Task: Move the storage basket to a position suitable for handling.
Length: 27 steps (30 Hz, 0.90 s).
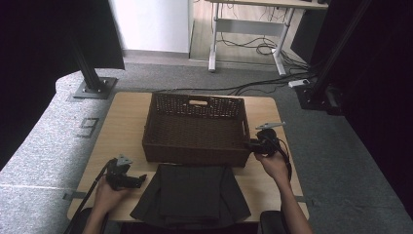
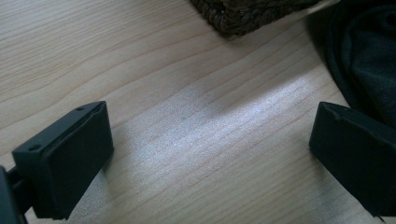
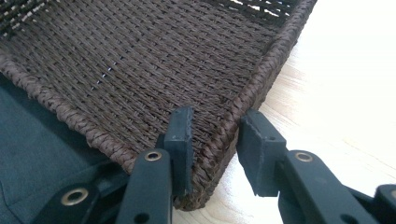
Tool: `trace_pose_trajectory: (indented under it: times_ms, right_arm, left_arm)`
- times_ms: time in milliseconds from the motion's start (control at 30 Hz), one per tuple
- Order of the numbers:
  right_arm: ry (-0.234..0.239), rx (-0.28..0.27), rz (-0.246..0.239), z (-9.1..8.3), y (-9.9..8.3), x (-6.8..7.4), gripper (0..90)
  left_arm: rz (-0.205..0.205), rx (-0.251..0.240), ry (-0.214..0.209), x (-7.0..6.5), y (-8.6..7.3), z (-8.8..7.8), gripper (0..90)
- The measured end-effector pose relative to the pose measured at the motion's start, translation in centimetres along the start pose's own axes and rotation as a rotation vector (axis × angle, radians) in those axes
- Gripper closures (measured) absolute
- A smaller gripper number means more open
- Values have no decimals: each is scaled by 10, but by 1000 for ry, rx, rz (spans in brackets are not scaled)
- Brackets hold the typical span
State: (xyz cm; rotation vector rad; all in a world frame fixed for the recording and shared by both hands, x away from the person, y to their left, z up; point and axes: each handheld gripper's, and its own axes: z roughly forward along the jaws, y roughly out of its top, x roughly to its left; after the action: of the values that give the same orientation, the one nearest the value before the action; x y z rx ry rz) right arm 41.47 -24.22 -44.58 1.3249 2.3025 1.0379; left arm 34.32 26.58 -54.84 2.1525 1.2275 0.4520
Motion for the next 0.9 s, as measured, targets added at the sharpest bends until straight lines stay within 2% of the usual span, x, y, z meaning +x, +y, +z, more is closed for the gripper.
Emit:
trace_pose_trajectory:
  times_ms: [100, 167, 200, 233, 300, 333, 367, 467, 500, 567, 633, 800, 833, 867, 900]
  right_arm:
    - [12, -30, 28, 0, -3, -1, 638]
    - [11, -40, 28, 0, -3, -2, 620]
    - [-11, -51, 21, -2, -3, -1, 526]
    - [-11, -51, 21, -2, -3, -1, 526]
    - [-44, -55, 6, -7, 0, -2, 425]
    - [-44, -55, 6, -7, 0, -2, 425]
    - [-64, -63, -8, -11, 0, -2, 361]
    - [-66, -81, -8, -16, -2, -2, 308]
    - [-80, -92, -10, -19, -4, -3, 250]
    - [-68, -106, -4, -24, -7, -3, 191]
    - [-76, -96, -7, -28, -10, -2, 133]
    - [-86, -69, -36, -29, -19, 2, 121]
    - [-86, -62, -37, -27, -25, 4, 69]
    - [-86, -62, -37, -27, -25, 4, 69]
    - [-94, -57, -41, -23, -31, 5, 21]
  left_arm:
    - [0, 0, 0, 0, 0, 0, 0]
    - [0, 0, 0, 0, 0, 0, 0]
    - [-1, 0, 1, 0, 0, 0, 0]
    - [-1, 0, 1, 0, 0, 0, 0]
    - [-1, 0, 1, 0, 0, 0, 0]
    - [-1, 0, 1, 0, 0, 0, 0]
    - [-1, 0, 1, 0, 0, 0, 0]
    - [-1, 0, 1, 0, 0, 0, 0]
    - [3, 1, -1, -1, 0, 0, 0]
    - [17, 2, -11, 0, -1, -1, 0]
    - [28, 1, -23, 1, -1, -1, 0]
    - [27, -11, -23, 4, -2, -2, 34]
    - [28, -12, -24, 4, -2, -2, 35]
    - [29, -12, -24, 4, -2, -2, 35]
    - [29, -12, -24, 4, -2, -2, 34]
